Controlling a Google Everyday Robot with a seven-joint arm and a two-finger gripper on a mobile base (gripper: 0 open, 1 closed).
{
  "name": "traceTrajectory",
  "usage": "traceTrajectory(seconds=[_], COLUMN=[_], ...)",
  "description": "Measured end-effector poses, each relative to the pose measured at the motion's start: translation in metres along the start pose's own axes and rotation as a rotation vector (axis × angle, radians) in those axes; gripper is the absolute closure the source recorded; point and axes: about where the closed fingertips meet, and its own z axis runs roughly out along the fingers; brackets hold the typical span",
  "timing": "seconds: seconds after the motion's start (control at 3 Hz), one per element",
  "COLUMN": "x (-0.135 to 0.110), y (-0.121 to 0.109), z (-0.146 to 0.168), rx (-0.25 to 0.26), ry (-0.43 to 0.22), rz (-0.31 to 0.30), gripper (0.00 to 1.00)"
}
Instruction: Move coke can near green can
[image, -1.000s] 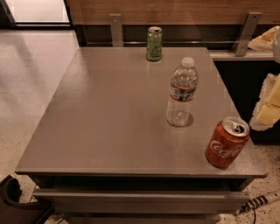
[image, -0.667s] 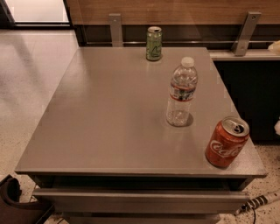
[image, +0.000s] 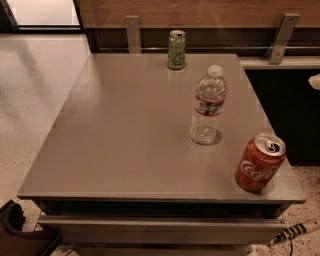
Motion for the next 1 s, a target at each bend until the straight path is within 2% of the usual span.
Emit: traceTrajectory(seconds=[0.33, 0.67, 1.0], x=[-0.001, 0.004, 0.016], y=[0.008, 0.013, 0.015], z=[0.008, 0.017, 0.024], rx=[-0.008, 0.028, 0.103], ry=[-0.182, -0.333, -0.413], rz=[0.016, 0.008, -0.015], gripper=[0.0, 0.0, 0.0])
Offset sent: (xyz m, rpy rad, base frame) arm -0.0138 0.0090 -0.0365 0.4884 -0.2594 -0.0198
